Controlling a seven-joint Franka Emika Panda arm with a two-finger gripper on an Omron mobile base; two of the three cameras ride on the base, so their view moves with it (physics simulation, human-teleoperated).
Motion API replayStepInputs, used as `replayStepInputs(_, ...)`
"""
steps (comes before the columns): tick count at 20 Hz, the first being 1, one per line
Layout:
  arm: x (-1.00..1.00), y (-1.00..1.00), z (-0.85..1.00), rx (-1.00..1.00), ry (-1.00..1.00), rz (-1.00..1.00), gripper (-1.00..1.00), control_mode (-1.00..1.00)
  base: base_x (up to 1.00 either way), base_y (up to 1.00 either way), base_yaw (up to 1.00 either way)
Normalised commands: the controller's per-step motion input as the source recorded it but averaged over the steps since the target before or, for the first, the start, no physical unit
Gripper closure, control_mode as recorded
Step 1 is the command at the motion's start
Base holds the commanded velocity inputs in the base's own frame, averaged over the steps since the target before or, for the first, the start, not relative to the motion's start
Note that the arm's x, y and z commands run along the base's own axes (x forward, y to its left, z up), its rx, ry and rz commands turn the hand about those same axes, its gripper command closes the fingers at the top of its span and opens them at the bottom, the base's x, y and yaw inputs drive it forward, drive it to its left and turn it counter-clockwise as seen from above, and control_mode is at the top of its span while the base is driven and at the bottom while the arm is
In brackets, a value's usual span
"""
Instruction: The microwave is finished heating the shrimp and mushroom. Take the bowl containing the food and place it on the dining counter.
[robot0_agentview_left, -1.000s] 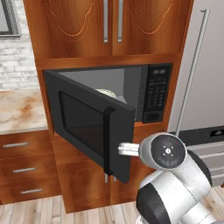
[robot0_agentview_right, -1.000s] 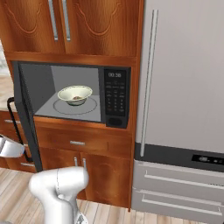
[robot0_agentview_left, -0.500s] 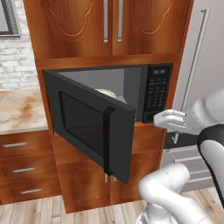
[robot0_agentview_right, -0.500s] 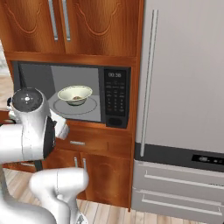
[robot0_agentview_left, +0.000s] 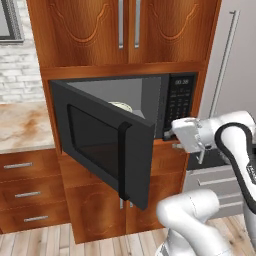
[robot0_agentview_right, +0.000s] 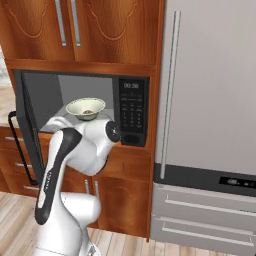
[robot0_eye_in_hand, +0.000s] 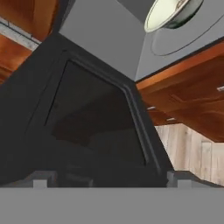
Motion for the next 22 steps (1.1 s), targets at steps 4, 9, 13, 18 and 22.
replayStepInputs(4,0.35,1.0,-0.03,0.16,0.09,0.23,-1.0,-1.0,0.0,0.0,0.0)
replayStepInputs(9,0.0,1.0,0.0,0.0,0.09,0.24,-1.0,-1.0,0.0,0.0,0.0)
replayStepInputs(13,0.0,1.0,0.0,-0.04,0.07,0.11,-1.0,-1.0,0.0,0.0,0.0)
replayStepInputs(18,0.08,1.0,-0.01,-0.05,0.03,0.01,-1.0,-1.0,0.0,0.0,0.0)
replayStepInputs(22,0.19,1.0,-0.04,-0.06,0.0,0.0,-1.0,-1.0,0.0,0.0,0.0)
